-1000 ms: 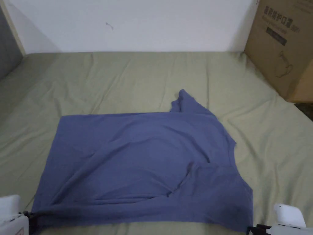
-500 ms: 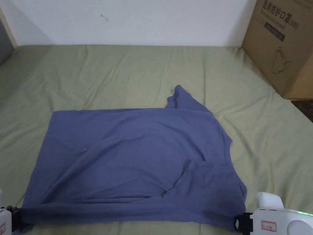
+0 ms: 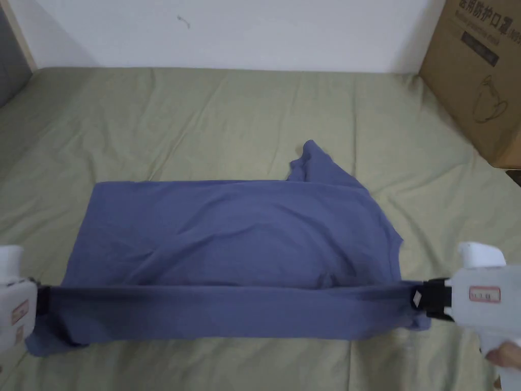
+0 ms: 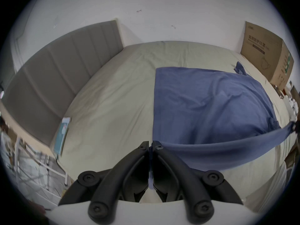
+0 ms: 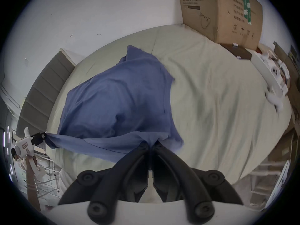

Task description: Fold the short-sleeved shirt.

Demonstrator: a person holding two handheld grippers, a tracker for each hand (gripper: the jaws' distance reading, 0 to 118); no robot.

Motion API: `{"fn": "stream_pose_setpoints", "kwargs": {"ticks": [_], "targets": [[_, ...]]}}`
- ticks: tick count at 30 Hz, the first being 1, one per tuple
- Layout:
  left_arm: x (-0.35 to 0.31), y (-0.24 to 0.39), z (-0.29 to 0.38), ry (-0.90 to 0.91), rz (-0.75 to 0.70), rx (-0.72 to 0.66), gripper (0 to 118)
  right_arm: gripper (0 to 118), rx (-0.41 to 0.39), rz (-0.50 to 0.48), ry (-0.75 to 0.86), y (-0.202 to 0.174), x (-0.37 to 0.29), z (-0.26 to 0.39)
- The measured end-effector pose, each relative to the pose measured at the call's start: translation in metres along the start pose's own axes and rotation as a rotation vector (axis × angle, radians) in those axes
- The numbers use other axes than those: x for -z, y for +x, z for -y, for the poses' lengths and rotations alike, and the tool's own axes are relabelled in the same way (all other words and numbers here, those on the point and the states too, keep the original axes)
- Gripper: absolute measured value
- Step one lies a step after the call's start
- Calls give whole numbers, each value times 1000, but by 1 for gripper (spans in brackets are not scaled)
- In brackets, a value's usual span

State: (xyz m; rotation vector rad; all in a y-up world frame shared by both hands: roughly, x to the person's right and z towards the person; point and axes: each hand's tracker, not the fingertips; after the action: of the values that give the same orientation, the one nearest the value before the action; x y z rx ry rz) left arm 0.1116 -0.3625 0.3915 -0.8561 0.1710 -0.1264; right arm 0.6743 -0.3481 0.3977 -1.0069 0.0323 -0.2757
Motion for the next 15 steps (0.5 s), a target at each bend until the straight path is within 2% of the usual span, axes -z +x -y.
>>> {"fn": "stream_pose_setpoints", "kwargs": {"ticks": [4, 5, 6, 7, 8, 9, 10, 11, 13, 14, 15], "targets": [[50, 13, -37, -16, -16, 49, 3, 2, 26, 39, -63, 0, 56, -44], [61, 15, -42, -22, -14, 47, 6, 2, 27, 38, -88, 3, 69, -50], [73, 17, -46, -39, -24, 33, 21, 5, 18, 22, -123, 3, 85, -55], [82, 18, -47, -69, -42, 18, 55, 21, 17, 54, -164, 1, 94, -58], [88, 17, -47, -91, -49, 23, 79, 43, -12, 97, -180, -3, 98, -59], [89, 14, -47, -101, -45, 14, 95, 66, -62, 143, -166, -5, 97, -58], [87, 10, -44, -97, -31, -7, 101, 77, -111, 158, -145, -8, 93, -57], [81, 4, -40, -80, -10, -34, 99, 77, -134, 147, -117, -9, 86, -56], [69, -3, -32, -74, -13, -58, 99, 77, -126, 128, -100, -7, 64, -52], [63, -7, -27, -75, -8, -67, 95, 76, -115, 114, -85, -6, 55, -49], [57, -14, -19, -82, 16, -81, 84, 72, -97, 93, -55, -6, 43, -43]]}}
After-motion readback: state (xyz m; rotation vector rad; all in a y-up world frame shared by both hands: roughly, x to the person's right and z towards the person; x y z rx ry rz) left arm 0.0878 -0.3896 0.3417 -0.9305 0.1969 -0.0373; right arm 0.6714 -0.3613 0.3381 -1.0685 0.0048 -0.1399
